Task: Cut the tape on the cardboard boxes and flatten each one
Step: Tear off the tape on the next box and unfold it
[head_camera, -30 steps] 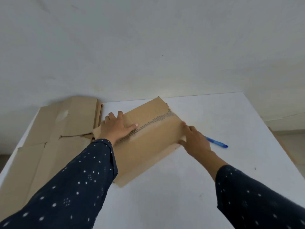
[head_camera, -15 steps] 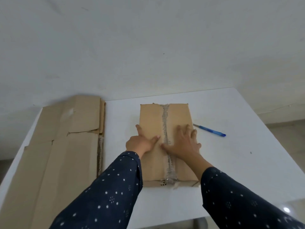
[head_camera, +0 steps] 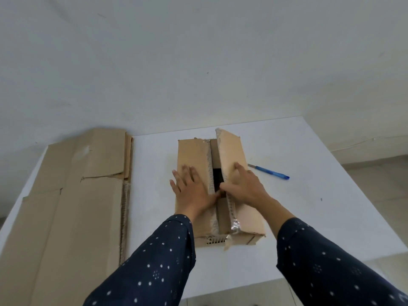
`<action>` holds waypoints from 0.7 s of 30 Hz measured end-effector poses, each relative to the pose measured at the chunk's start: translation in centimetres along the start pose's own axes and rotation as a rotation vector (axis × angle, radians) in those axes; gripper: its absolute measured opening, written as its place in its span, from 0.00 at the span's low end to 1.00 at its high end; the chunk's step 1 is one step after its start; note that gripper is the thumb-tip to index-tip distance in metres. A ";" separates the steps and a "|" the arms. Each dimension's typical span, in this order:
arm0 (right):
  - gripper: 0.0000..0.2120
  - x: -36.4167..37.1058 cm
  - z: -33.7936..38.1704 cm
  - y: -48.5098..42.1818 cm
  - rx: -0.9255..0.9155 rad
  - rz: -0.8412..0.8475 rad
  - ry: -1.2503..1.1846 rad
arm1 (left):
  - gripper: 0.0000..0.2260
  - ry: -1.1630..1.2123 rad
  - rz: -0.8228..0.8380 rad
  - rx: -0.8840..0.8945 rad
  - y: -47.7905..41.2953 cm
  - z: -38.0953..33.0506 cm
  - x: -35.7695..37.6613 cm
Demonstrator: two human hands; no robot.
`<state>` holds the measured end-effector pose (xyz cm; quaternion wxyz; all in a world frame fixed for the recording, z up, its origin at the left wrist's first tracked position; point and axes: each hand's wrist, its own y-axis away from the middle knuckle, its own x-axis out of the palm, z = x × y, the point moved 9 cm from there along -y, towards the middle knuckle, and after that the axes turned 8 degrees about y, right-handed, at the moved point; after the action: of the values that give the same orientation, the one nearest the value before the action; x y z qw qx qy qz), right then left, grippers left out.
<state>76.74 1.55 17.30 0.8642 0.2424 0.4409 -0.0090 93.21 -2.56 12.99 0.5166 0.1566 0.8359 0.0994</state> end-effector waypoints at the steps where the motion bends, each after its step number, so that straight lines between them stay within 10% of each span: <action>1: 0.44 -0.6 -0.3 0.1 -0.011 0.021 -0.053 | 0.56 -0.002 0.001 -0.008 -0.1 -0.1 0.1; 7: 0.28 -4.5 -0.7 0.7 -0.102 0.014 -0.143 | 0.50 0.214 -0.068 -0.066 -0.1 -0.6 -2.0; 11: 0.19 -7.8 -2.9 0.5 -0.098 -0.060 -0.176 | 0.17 0.773 -0.092 -0.052 1.0 -0.2 -5.5; 13: 0.16 -8.6 -4.9 0.0 -0.060 -0.064 -0.226 | 0.18 0.900 -0.113 -0.056 1.6 0.5 -7.3; 21: 0.33 -8.9 -9.6 -1.4 0.062 -0.205 0.070 | 0.13 0.446 -0.341 -0.237 3.2 6.6 -14.0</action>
<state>63.68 2.64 18.77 0.8348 0.2229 0.4928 -0.1028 105.47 -4.69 22.74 0.3445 -0.0730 0.9254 0.1402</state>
